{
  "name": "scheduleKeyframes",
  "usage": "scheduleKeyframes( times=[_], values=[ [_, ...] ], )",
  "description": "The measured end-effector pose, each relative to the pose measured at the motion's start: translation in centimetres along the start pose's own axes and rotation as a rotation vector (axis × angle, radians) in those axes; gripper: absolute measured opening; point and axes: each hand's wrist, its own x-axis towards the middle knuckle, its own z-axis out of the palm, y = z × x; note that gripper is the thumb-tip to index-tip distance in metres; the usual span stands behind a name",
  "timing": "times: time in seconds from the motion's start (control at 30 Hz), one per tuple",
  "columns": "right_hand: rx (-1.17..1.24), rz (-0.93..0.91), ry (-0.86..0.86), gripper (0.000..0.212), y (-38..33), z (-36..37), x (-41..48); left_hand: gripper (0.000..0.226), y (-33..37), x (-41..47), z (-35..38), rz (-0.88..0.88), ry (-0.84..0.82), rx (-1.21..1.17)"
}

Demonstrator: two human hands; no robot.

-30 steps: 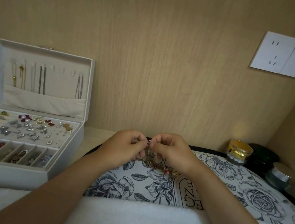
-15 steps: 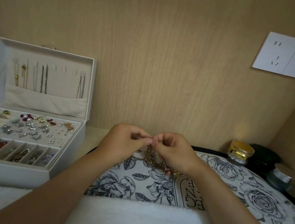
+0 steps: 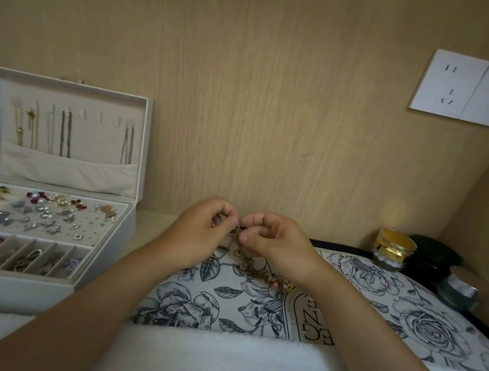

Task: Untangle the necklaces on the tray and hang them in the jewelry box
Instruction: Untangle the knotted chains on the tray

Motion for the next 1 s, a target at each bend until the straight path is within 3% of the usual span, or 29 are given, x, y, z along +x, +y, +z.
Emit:
scheduleKeyframes(
  times=[0.23,0.37,0.53,0.77,1.0],
  values=[
    [-0.101,0.022,0.042,0.007,-0.2,-1.0,-0.2,0.025,1.2,-0.1,-0.5,-0.209,-0.146,-0.125],
    [-0.091,0.036,-0.059,0.005,-0.7,-1.3,-0.5,0.030,1.4,0.2,-0.7,-0.309,-0.174,-0.261],
    [0.035,0.048,-0.147,0.016,-0.9,-0.9,-0.8,0.055,1.2,0.2,-1.0,-0.321,-0.185,-0.379],
    [0.069,0.113,-0.233,0.006,-0.5,-0.8,-0.8,0.029,0.7,0.7,-1.9,-0.312,-0.199,-0.829],
    [-0.075,0.112,-0.136,0.005,-0.1,-1.4,-0.9,0.029,1.1,0.7,-2.9,-0.370,-0.152,-0.802]
  ],
)
